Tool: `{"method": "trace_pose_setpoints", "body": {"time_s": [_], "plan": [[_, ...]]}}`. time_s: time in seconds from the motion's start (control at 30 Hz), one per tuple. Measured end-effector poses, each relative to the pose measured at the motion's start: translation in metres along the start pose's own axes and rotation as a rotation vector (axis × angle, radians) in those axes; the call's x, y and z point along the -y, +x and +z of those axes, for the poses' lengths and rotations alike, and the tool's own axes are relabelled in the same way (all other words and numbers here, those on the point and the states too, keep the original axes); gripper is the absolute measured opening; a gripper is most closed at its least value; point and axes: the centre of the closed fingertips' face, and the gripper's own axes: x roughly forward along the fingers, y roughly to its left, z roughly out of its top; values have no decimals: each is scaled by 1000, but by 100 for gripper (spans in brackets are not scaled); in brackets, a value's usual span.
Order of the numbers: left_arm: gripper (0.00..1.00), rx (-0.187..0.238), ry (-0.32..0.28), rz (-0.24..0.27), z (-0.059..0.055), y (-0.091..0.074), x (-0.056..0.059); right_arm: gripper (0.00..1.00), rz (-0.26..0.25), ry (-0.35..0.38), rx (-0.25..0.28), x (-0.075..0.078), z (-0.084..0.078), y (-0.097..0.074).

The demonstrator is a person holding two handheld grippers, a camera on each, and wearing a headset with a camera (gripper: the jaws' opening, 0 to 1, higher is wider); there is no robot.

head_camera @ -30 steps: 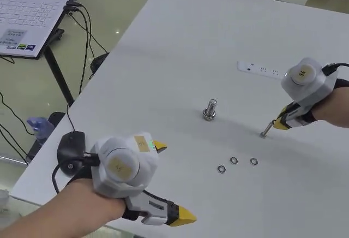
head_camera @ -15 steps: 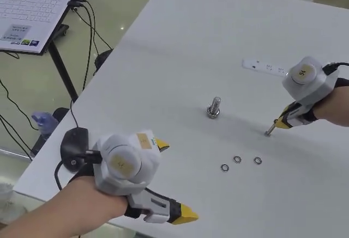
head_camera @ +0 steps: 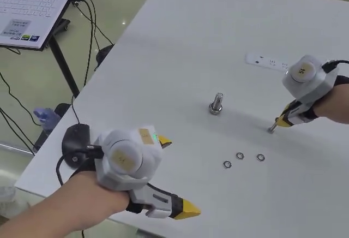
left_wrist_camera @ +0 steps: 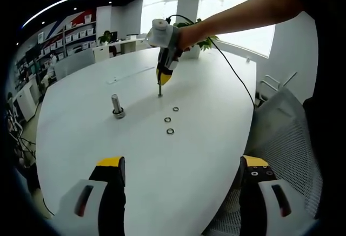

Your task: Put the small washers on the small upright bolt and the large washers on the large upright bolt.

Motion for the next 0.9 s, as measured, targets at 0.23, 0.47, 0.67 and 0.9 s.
{"method": "trace_pose_setpoints", "body": {"time_s": [0.23, 0.47, 0.67, 0.9], "plan": [[87, -10, -11, -7, -3, 2, 2, 13, 7, 1, -10, -1, -4, 9], [86, -16, -13, -9, -6, 2, 3, 13, 9, -7, -19, -2, -4, 20], [85, -25, -18, -9, -10, 0, 3, 13, 16, -13, -29, -5, -5, 29], [85, -31, -24, -12, -14, 2, 3, 13, 21, -17, -39, -7, -6, 39]]}}
